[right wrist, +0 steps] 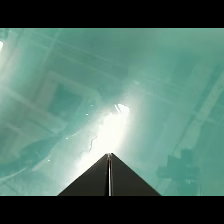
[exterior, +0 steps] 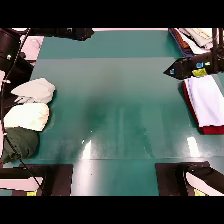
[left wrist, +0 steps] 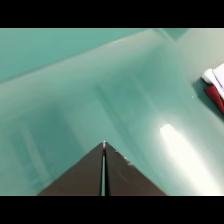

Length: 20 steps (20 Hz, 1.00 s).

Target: Fold the shirts.

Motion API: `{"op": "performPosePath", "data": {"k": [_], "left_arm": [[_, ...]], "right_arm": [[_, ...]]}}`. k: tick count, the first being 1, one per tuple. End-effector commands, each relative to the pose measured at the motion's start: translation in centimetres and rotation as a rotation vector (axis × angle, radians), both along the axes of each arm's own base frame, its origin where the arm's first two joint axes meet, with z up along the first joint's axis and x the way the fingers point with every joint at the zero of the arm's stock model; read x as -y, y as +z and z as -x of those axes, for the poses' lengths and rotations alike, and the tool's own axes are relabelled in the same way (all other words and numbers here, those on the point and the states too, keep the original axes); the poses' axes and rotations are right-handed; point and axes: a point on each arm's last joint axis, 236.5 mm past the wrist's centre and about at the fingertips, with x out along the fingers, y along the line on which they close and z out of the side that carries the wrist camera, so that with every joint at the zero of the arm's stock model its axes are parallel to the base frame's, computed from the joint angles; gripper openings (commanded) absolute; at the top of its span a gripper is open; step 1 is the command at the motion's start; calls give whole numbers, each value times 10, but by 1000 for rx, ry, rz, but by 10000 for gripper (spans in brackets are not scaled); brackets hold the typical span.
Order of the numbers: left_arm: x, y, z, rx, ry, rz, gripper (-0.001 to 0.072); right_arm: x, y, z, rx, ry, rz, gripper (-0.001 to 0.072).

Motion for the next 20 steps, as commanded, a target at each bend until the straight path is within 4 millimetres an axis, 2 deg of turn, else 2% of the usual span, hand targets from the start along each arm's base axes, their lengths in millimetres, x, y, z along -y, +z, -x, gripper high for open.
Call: {"op": "performPosePath", "data": {"k": [1,11,13,14,15,16,17,18,19,20], "left_arm": [[0,10,-5,37,16,23,24],[0,11,-6,43,18,28,24],[-2,27,-15,106,46,66,24],[-11,34,-23,150,78,55,24],[-30,34,-29,174,120,-7,25],[-56,23,-34,160,164,-89,24],[-85,6,-39,117,210,-174,25],[-124,-20,-42,33,268,-272,27],[-160,-45,-43,-55,325,-348,144],[-194,-72,-43,-152,381,-391,456]], "right_arm": [[-1,0,1,0,4,-1,17],[-1,0,1,0,4,-1,17],[-1,0,1,-3,5,1,17],[-1,0,1,-2,5,1,17],[-1,0,1,-1,4,0,17],[-1,0,1,-1,4,0,18],[-1,0,1,-3,5,0,17],[-1,0,1,-3,5,0,17],[-1,0,1,-3,5,0,17],[-1,0,1,0,4,-1,17]]}}
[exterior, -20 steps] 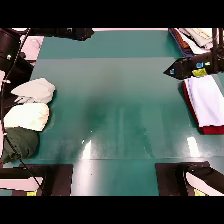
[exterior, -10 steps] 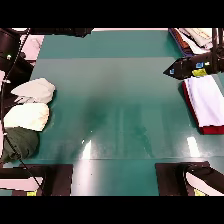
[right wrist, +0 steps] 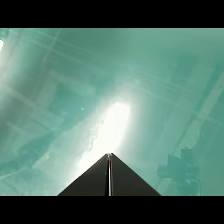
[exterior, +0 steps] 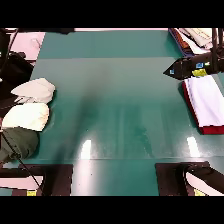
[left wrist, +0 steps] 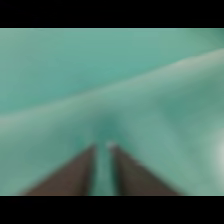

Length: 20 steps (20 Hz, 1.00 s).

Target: Fold the shirts.

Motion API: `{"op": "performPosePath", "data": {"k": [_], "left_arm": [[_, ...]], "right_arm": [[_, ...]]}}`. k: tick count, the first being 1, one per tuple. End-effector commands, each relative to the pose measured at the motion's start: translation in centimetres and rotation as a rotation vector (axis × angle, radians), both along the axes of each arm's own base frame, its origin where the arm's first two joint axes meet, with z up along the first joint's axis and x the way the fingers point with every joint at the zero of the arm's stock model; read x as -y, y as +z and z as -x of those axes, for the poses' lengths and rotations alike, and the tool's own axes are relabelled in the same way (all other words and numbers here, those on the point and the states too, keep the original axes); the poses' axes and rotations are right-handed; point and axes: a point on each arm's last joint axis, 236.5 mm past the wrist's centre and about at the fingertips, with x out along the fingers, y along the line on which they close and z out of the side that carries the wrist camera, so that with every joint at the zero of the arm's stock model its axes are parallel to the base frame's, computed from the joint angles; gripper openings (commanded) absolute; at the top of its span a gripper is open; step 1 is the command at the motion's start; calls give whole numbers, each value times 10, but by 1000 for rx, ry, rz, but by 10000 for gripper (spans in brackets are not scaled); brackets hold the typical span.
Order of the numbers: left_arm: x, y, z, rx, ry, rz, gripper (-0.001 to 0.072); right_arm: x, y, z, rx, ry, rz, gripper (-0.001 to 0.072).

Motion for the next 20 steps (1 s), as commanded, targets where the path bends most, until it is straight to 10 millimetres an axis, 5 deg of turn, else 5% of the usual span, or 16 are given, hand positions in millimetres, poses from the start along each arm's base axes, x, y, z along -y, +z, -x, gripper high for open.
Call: {"op": "performPosePath", "data": {"k": [1,5,10,14,15,16,17,20], "left_arm": [[-118,-81,2,-280,237,-168,579],[-190,-189,19,-530,374,-158,568],[-223,-283,35,-592,440,-146,568],[-226,-295,35,-576,443,-160,565],[-226,-296,35,-580,443,-160,419],[-225,-297,38,-590,441,-161,147],[-225,-297,40,-598,441,-161,24],[-224,-267,38,-559,443,-153,23]], "right_arm": [[-1,0,-2,3,-1,-3,18],[-1,-1,-2,-1,-1,-2,17],[-1,-1,-2,-1,-1,-2,17],[-1,-1,-3,1,-3,-3,17],[-1,-1,-3,2,-3,-4,17],[-1,-1,-3,2,-3,-4,17],[-1,-1,-3,1,-3,-3,17],[-1,0,-3,3,-3,-5,17]]}}
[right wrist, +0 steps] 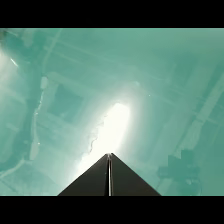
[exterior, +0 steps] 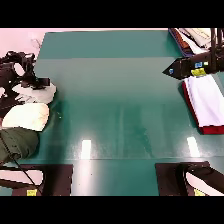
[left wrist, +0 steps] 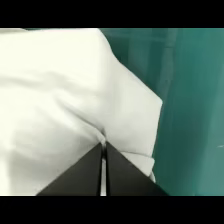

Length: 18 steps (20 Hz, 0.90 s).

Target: Fold the shirts.

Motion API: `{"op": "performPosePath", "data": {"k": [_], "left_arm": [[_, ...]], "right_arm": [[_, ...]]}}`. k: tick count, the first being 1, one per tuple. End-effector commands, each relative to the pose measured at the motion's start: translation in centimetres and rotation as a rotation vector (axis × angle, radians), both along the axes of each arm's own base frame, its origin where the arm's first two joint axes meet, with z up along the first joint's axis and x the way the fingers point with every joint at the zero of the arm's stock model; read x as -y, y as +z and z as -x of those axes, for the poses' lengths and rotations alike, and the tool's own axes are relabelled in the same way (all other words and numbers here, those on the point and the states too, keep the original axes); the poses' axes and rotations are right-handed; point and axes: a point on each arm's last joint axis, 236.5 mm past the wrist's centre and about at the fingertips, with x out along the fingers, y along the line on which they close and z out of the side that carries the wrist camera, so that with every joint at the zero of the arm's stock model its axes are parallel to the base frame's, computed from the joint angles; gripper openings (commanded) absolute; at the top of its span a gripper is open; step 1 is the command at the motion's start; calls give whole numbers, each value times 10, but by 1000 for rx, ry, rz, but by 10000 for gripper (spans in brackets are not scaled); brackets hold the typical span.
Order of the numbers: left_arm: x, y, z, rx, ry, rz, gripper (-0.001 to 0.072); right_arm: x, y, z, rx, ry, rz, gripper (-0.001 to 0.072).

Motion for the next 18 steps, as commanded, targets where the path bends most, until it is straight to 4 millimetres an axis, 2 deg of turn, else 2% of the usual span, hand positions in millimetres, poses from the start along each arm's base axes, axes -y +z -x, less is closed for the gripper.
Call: {"op": "performPosePath", "data": {"k": [1,3,5,6,8,10,12,14,16,18], "left_arm": [[0,46,-5,87,-1,-10,23],[4,135,-14,291,-12,-38,23],[19,248,-1,525,-41,-63,22],[33,304,15,640,-83,-88,22],[67,392,57,825,-169,-108,21],[106,442,100,930,-267,-82,21],[150,458,124,964,-383,-25,21],[202,450,136,940,-518,42,20],[263,425,139,868,-663,100,21],[332,385,143,763,-811,146,21]], "right_arm": [[-1,2,-1,8,-1,-7,17],[-2,16,-3,47,-3,-19,17],[-2,48,-5,127,-4,-32,17],[-2,67,-6,176,-7,-41,17],[-1,106,-6,279,-14,-61,17],[0,140,-1,368,-16,-76,17],[1,167,5,437,-20,-88,17],[3,186,10,486,-22,-92,17],[4,198,16,518,-21,-96,17],[4,204,19,531,-18,-97,17]]}}
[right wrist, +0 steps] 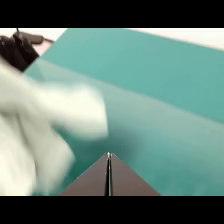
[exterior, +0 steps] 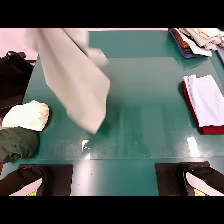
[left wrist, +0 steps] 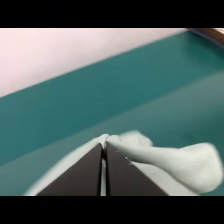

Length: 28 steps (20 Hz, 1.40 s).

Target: Fold the shirts.

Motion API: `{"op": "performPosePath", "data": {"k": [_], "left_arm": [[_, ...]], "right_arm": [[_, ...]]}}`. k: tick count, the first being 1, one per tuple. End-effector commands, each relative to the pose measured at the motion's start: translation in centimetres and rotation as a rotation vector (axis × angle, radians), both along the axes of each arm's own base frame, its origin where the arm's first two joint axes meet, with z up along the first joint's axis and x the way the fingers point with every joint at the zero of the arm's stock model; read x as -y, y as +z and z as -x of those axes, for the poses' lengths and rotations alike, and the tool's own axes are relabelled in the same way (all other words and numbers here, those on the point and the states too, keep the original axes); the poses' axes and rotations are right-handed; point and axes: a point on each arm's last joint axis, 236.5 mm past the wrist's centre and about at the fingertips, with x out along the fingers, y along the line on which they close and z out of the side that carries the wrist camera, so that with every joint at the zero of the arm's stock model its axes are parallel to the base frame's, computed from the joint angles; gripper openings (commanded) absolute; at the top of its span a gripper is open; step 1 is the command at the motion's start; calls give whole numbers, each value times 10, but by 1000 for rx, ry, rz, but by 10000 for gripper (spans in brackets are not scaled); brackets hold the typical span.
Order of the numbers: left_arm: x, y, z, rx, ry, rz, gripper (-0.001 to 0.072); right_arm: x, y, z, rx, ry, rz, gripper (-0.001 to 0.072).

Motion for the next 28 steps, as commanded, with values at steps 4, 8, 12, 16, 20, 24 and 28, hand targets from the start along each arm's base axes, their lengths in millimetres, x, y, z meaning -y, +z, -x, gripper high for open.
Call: {"op": "performPosePath", "data": {"k": [4,8,12,16,20,24,28], "left_arm": [[200,-133,37,-263,-406,-154,252],[195,-168,-1,-319,-333,-174,576],[75,-184,-81,-466,-18,-73,576],[-3,-277,-94,-816,109,72,576],[-17,-379,-55,-1071,78,83,577],[-17,-437,-22,-1173,43,47,578],[-8,-446,-10,-1195,-16,60,577]], "right_arm": [[1,13,12,23,9,9,17],[1,6,15,-6,18,25,17],[1,4,17,-16,20,30,17],[0,-3,12,-34,20,31,17],[-1,-26,5,-93,21,39,17],[-2,-49,-1,-153,23,48,17],[-3,-58,-4,-175,22,51,17]]}}
